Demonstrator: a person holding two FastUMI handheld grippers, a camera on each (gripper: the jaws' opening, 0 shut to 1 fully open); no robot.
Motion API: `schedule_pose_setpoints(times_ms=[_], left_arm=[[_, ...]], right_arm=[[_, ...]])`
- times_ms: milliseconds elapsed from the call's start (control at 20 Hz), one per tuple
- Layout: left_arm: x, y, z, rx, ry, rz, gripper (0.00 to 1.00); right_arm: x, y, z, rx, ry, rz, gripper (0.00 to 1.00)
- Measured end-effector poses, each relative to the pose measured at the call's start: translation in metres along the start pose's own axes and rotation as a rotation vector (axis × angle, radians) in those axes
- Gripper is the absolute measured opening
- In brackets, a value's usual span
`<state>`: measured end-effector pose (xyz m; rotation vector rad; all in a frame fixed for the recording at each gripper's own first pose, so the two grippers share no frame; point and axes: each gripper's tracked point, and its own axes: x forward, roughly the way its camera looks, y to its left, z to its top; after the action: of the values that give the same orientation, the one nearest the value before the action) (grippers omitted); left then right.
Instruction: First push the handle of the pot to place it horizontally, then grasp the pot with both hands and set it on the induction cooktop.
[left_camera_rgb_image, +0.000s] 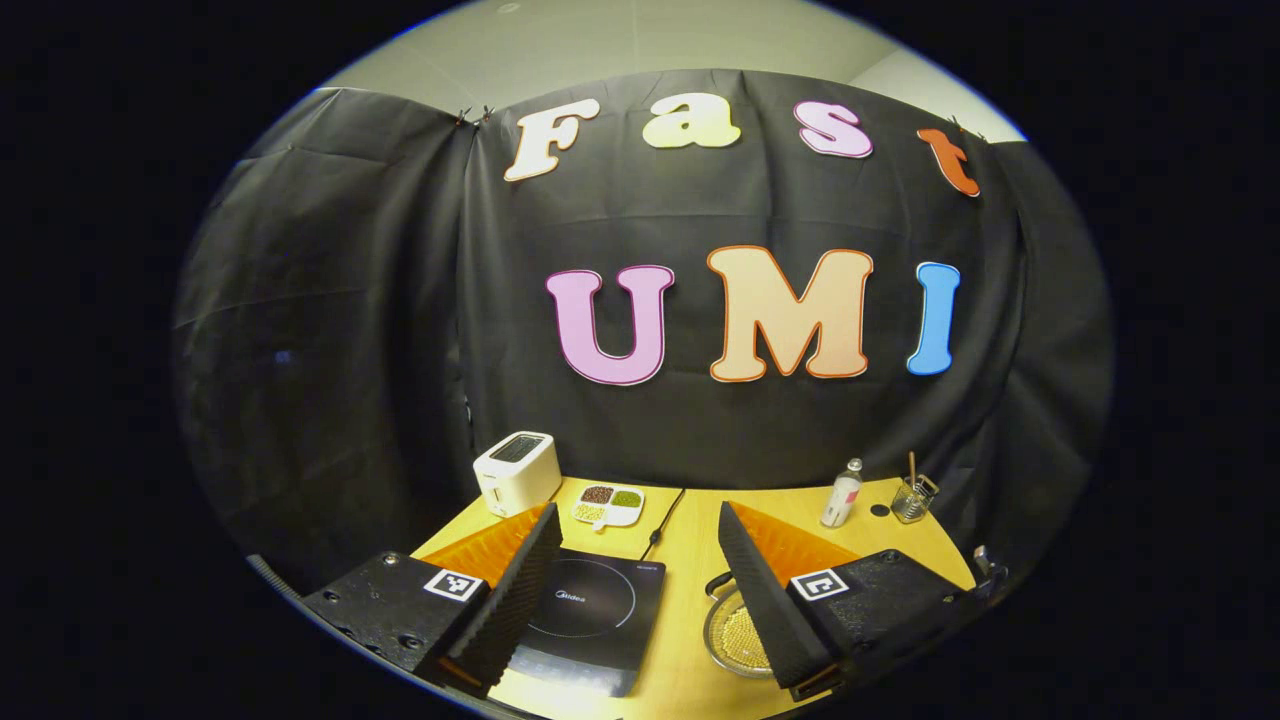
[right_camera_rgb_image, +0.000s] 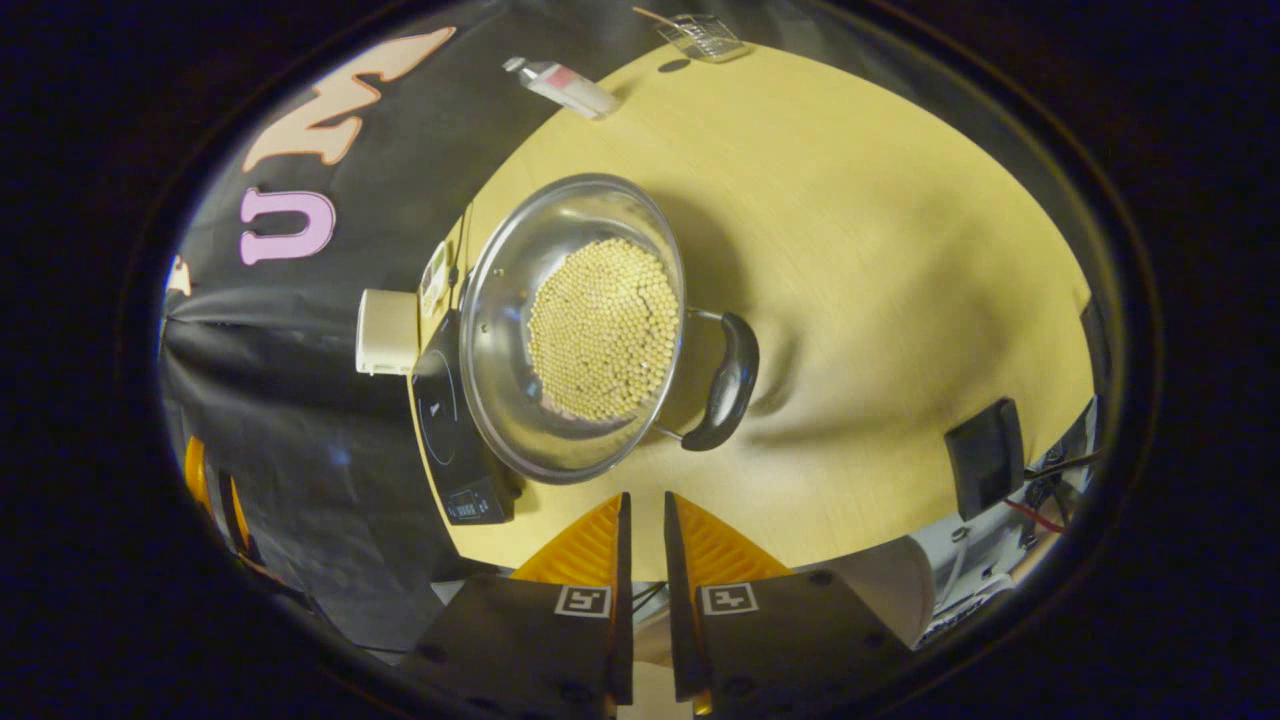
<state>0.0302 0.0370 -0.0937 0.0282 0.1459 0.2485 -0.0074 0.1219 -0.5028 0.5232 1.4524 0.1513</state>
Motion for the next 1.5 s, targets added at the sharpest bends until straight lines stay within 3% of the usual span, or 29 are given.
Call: schedule_pose_setpoints(times_ms=[300,500,1500], left_arm=[[0.008,-0.003,-0.015,-0.004,0.039,0.045,0.94],[0.011,-0.003,-0.027,-0.010,0.066,0.072,0.93],[0.012,-0.025,-0.070,-0.042,0.175,0.040,0.96]], right_arm=[[0.022,-0.014,0.002,0.025,0.055,-0.058,0.18],[0.028,-0.013,0.009,0.074,0.051,-0.057,0.18],[0.025,-0.033,0.071,0.226,-0.047,-0.076,0.18]])
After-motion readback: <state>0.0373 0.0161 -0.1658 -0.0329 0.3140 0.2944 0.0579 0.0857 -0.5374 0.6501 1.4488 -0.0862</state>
